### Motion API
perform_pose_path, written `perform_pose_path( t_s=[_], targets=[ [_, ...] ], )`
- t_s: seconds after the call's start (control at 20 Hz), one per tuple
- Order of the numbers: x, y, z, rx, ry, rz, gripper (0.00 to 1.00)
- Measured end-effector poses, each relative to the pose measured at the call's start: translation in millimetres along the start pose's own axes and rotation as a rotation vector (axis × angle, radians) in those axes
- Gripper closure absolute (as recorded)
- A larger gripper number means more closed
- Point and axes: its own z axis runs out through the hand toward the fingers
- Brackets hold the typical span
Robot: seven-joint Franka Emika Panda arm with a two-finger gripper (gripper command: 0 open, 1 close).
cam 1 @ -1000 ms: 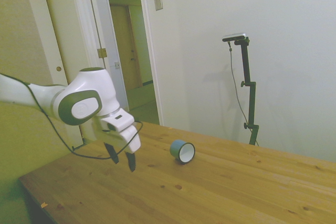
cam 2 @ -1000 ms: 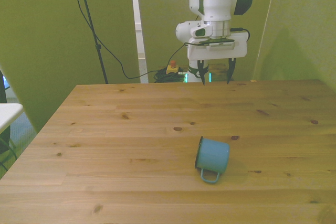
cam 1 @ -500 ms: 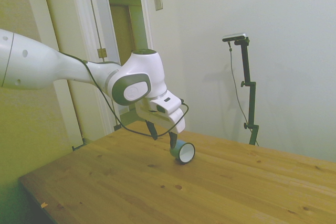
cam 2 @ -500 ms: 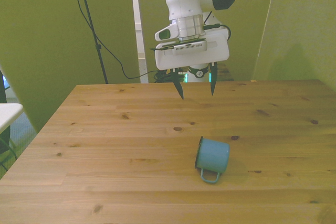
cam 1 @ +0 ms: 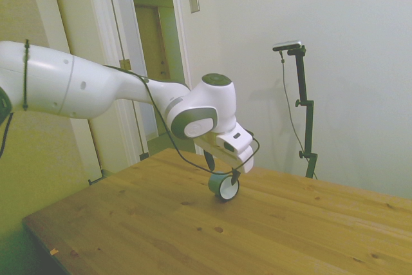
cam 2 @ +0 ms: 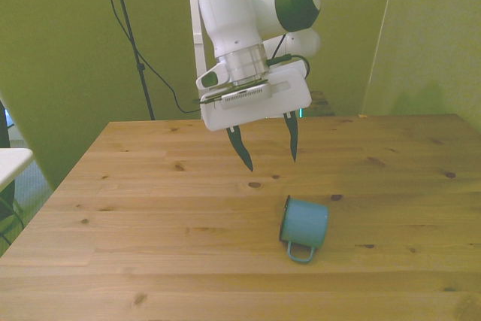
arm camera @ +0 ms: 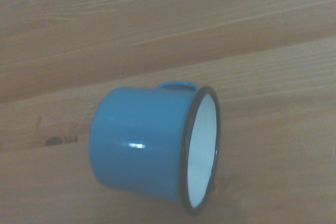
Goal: Flip the mug upright
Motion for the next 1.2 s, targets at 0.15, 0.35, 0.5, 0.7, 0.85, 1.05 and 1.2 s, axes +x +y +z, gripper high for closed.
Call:
perform_pose_path(
  t_s=[0.15, 0.35, 0.5, 0.7, 0.85, 1.05, 1.2],
  targets=[
    [10.1, -14.1, 20.0, 0.053, -0.049, 0.005, 0.00],
    [17.6, -25.6, 35.5, 0.102, -0.108, 0.013, 0.00],
    [27.1, -19.8, 49.8, 0.107, -0.136, 0.028, 0.00],
    [30.3, -19.2, 73.3, 0.131, -0.181, 0.036, 0.00],
    [27.3, -24.2, 84.4, 0.161, -0.228, 0.034, 0.00],
    [28.5, -24.3, 89.1, 0.197, -0.278, 0.038, 0.00],
    [30.1, -22.0, 95.8, 0.225, -0.304, 0.037, 0.00]
  ],
)
